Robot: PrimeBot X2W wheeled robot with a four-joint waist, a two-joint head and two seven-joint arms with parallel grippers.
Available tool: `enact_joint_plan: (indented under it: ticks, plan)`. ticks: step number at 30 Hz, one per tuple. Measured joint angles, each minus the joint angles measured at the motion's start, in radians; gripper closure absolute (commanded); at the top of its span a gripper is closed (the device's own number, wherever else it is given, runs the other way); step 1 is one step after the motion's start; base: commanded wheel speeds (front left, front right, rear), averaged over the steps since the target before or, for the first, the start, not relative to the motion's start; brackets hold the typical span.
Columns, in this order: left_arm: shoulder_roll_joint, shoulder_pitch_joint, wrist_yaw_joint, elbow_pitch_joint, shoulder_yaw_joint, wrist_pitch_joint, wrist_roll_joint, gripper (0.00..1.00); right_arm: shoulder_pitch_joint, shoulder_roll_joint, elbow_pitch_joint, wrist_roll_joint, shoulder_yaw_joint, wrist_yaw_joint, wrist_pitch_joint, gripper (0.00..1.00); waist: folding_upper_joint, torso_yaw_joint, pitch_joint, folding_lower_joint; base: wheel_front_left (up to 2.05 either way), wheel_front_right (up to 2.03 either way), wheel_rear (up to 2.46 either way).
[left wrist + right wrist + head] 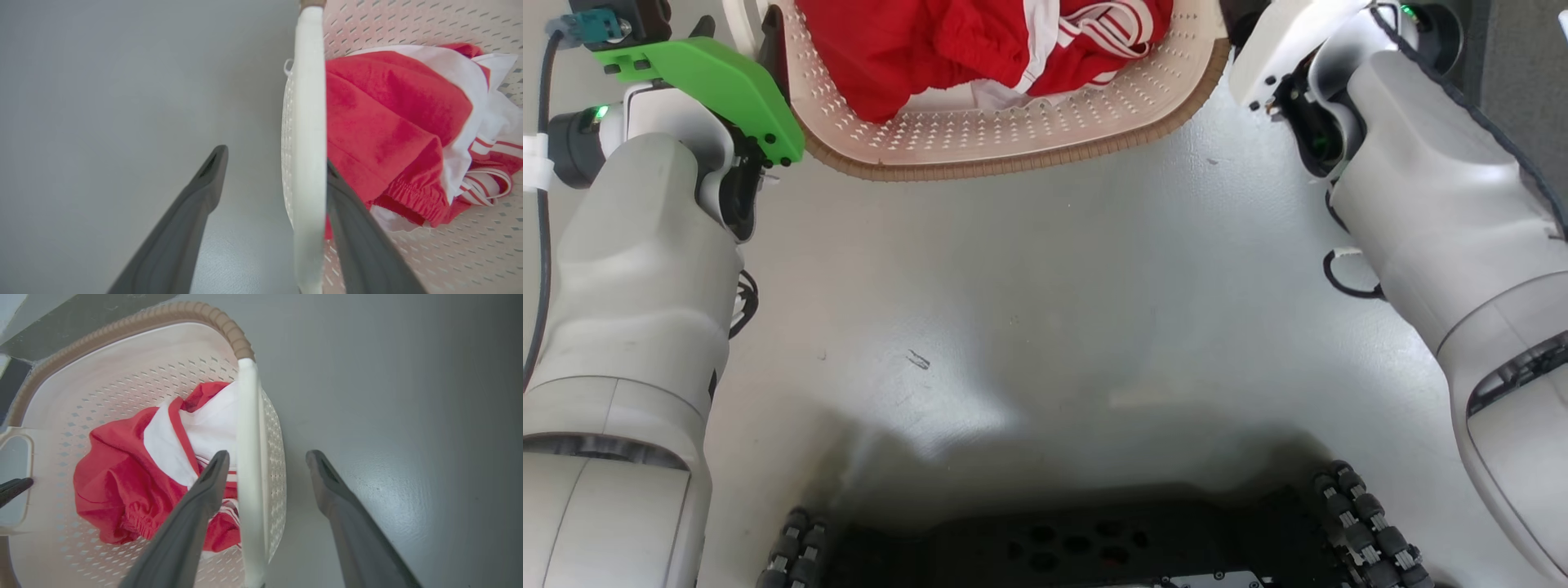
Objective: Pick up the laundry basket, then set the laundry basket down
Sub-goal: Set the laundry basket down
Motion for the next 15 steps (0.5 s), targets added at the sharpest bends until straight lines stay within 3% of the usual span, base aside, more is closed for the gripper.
enact_joint_plan:
  ticks: [15]
  plan:
    - [-0.01,0.05,-0.004,0.007,-0.005,-0.057,-0.02,0.0,0.038,0.0,-0.003,0.007,0.026,0.009,-0.019,0.0,0.0,-0.001,-0.093,0.0,0.0,0.0,0.0]
